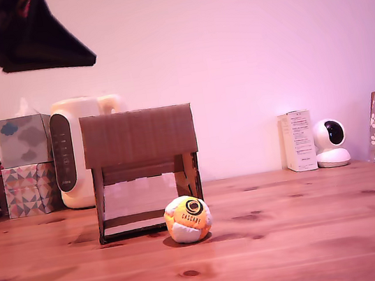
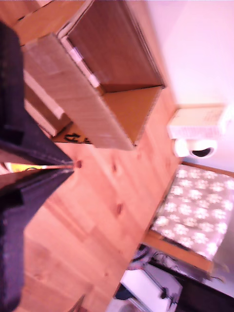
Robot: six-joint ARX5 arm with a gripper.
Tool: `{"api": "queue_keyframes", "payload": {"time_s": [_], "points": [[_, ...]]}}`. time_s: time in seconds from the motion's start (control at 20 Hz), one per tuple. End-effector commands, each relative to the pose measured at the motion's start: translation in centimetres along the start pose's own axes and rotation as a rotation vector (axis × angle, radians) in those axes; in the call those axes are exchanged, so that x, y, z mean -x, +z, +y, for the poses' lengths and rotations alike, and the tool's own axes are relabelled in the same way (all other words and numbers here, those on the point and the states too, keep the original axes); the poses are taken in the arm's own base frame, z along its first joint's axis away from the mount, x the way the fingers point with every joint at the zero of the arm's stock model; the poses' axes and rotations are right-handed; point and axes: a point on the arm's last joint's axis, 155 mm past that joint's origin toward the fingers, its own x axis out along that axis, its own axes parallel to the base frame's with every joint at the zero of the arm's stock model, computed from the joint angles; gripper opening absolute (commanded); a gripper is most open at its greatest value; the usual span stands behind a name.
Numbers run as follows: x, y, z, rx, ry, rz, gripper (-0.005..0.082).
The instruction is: Drop the footbag into the cardboard dice tower
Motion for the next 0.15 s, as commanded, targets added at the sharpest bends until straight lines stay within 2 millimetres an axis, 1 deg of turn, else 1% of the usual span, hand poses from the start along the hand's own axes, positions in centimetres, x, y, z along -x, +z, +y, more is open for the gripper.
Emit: {"api": "queue_keyframes", "payload": {"time_s": [0.0,0.1], "points": [[0.60,-1.43,0.37,0.015,0.014,0.007,-0.0019],[1.49,-2.11,0.92,0.030,0.036,-0.006,-0.0018]]}}
